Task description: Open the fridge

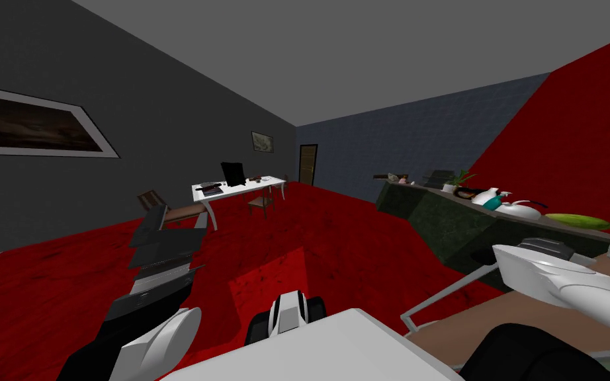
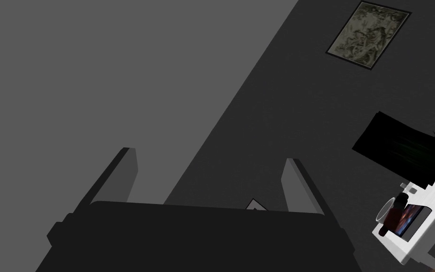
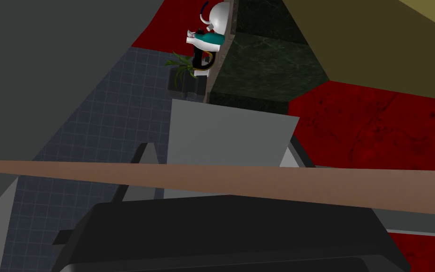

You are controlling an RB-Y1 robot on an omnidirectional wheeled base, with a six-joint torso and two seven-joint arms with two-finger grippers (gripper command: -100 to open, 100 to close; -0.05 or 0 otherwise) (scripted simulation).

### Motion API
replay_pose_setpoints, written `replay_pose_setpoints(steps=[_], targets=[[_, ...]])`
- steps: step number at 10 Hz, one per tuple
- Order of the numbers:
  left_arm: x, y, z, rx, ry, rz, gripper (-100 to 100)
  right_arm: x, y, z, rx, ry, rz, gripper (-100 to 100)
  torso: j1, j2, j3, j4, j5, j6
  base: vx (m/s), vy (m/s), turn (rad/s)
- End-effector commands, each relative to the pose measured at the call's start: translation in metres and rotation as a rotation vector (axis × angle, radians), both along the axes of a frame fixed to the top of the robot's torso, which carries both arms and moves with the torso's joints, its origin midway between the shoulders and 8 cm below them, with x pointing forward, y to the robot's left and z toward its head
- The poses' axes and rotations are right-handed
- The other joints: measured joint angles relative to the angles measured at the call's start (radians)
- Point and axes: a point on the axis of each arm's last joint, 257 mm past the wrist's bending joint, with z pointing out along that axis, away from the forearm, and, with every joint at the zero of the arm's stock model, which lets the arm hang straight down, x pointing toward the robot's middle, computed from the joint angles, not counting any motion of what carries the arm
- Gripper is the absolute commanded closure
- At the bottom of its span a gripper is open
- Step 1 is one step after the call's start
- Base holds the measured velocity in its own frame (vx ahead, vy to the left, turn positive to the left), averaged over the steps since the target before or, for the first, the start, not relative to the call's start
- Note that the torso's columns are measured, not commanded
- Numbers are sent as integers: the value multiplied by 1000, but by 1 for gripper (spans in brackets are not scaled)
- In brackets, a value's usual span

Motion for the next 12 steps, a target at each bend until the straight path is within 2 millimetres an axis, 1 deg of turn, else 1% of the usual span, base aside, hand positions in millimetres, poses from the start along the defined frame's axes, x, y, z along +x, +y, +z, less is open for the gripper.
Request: replay_pose_setpoints(steps=[1, 2, 3, 4, 5, 6, 7, 8, 10, 12], targets=[[0, 0, 0, 0, 0, 0, 0, -33, -8, 6, -9, 10, -78, 100, 0, 0, 1, 0, -1, 1, 322, -47, 38], [0, 0, 0, 0, 0, 0, 0, -33, -8, 6, -9, 10, -78, 100, -1, -2, -1, 0, 0, 3, 287, -80, -6], [0, 0, 0, 0, 0, 0, 0, -49, -11, 5, -8, 10, -118, 100, -3, 0, -1, 0, 1, 3, 310, -81, 9], [0, 0, 0, 0, 0, 0, 0, -49, -11, 5, -8, 10, -118, 100, -4, -1, -1, 0, 1, 3, 248, -79, -4], [0, 0, 0, 0, 0, 0, 0, -66, -13, 5, -7, 10, -158, 100, -3, 2, 1, 0, 1, 2, 308, -53, 14], [0, 0, 0, 0, 0, 0, 0, -66, -13, 5, -7, 10, -158, 100, -1, -1, 0, 0, 0, 3, 233, -61, -15], [0, 0, 0, 0, 0, 0, 0, -83, -14, 4, -5, 11, -197, 100, 0, 2, 1, 0, 0, 1, 237, -86, 23], [0, 0, 0, 0, 0, 0, 0, -68, -15, 12, 0, -2, -175, -100, -1, 0, 0, 0, 0, 3, 140, -18, -91], [0, 0, 0, 0, 0, 0, 0, -59, -16, 25, -2, -2, -164, -100, 10, 9, 5, 2, 2, 2, -26, 52, -64], [0, 0, 0, 0, 0, 0, 0, -49, -17, 38, -4, -3, -151, -100, 12, 4, 1, 2, 8, 5, -11, 35, -56]])
